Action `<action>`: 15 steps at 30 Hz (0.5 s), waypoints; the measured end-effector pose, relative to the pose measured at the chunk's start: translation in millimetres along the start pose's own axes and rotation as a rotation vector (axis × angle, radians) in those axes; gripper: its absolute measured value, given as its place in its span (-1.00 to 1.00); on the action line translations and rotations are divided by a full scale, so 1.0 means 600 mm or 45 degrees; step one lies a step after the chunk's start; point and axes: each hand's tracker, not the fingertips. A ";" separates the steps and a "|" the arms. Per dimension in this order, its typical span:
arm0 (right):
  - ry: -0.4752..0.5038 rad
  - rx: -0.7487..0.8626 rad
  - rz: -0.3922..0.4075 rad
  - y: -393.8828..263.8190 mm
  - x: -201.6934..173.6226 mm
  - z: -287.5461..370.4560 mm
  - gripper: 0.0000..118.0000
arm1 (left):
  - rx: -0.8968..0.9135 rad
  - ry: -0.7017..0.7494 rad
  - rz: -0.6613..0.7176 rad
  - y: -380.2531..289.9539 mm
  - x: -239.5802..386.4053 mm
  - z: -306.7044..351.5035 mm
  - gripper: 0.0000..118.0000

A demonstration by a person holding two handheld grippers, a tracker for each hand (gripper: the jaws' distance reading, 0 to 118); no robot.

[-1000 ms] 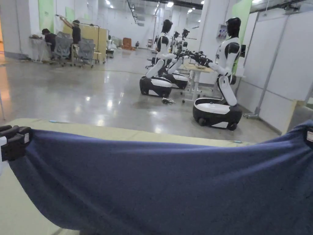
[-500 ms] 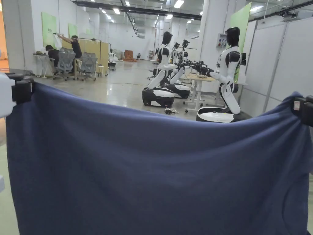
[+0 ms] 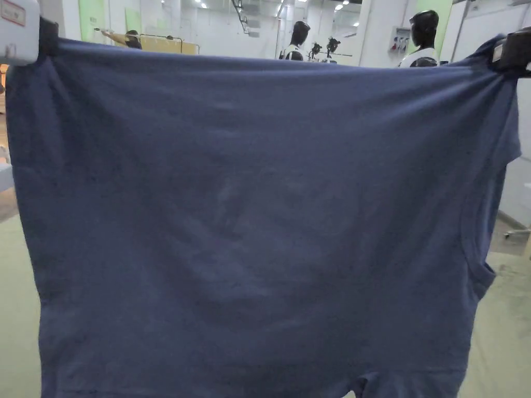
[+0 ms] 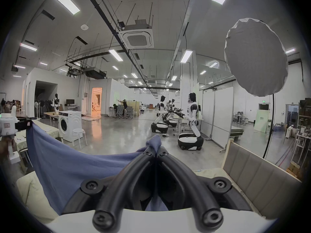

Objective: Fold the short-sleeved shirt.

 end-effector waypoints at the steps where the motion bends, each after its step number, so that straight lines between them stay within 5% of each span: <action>1: -0.010 0.004 0.006 0.006 -0.006 -0.021 -0.98 | -0.007 -0.008 0.034 0.003 0.000 -0.022 -0.99; 4: -0.105 0.003 0.149 0.010 -0.017 -0.085 -0.98 | 0.000 -0.055 0.150 0.005 0.005 -0.081 -0.99; 11: -0.130 0.025 -0.016 -0.009 0.005 -0.171 -0.98 | -0.004 -0.036 0.073 -0.015 0.064 -0.167 -0.99; 15: -0.139 0.005 0.025 -0.053 0.024 -0.221 -0.98 | -0.016 -0.029 0.054 -0.048 0.090 -0.221 -0.99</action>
